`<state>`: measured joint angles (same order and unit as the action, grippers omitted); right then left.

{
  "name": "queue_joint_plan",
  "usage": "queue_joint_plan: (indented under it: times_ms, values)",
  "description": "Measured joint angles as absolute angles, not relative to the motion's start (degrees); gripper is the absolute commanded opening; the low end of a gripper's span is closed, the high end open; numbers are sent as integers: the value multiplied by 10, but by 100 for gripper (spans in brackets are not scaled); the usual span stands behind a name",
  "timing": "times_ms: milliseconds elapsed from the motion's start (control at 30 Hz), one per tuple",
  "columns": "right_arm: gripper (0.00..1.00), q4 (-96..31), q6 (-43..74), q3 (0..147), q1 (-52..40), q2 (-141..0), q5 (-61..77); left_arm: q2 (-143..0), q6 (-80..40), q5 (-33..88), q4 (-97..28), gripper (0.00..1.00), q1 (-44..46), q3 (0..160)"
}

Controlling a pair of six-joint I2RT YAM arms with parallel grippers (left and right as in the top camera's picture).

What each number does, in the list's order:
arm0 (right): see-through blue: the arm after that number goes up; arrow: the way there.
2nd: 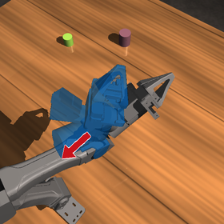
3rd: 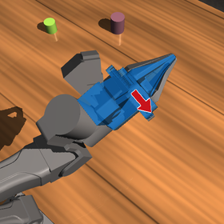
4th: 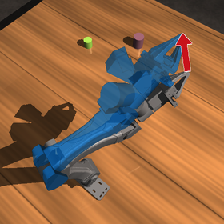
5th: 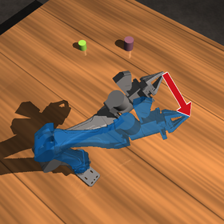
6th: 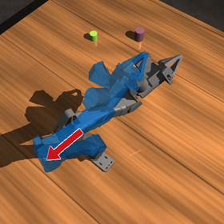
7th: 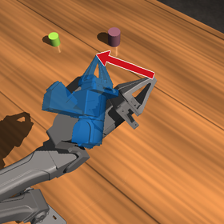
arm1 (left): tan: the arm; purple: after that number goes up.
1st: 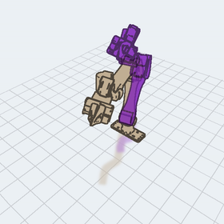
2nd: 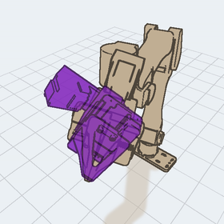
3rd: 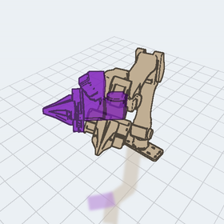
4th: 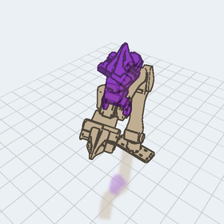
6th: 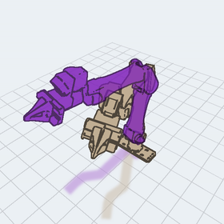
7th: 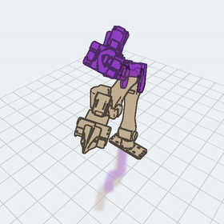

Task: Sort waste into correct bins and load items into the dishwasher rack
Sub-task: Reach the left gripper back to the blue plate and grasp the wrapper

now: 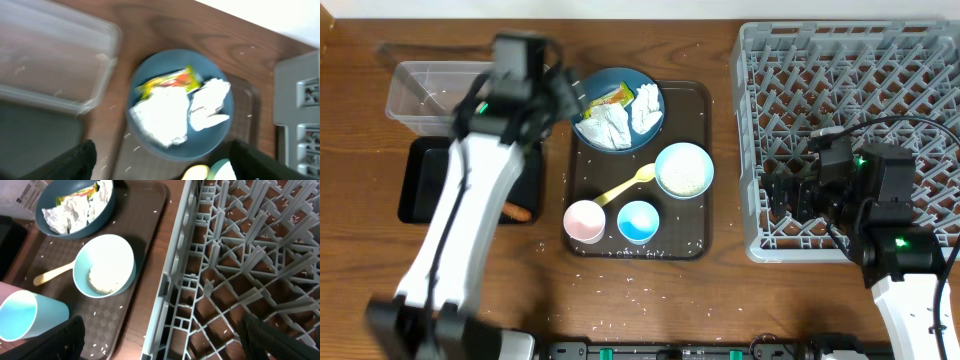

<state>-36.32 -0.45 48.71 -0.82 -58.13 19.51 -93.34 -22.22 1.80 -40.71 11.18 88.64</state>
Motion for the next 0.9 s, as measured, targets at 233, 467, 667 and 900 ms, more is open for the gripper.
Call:
queue_joint_plan:
  times_ms: [233,467,667,900]
  values:
    - [96,-365,-4,487,-8,-581,195,-1148,-148,21,-402,98,140,1032]
    - [96,-368,-4,487,-8,-581,195,-1271,-72,25,-377,98,142,1055]
    - [96,-368,-4,487,-8,-581,195,-1300,-20,26,-369,98,142,1055]
    - [97,-368,-4,487,-8,-581,195,-1331,0,27,-371,98,142,1060]
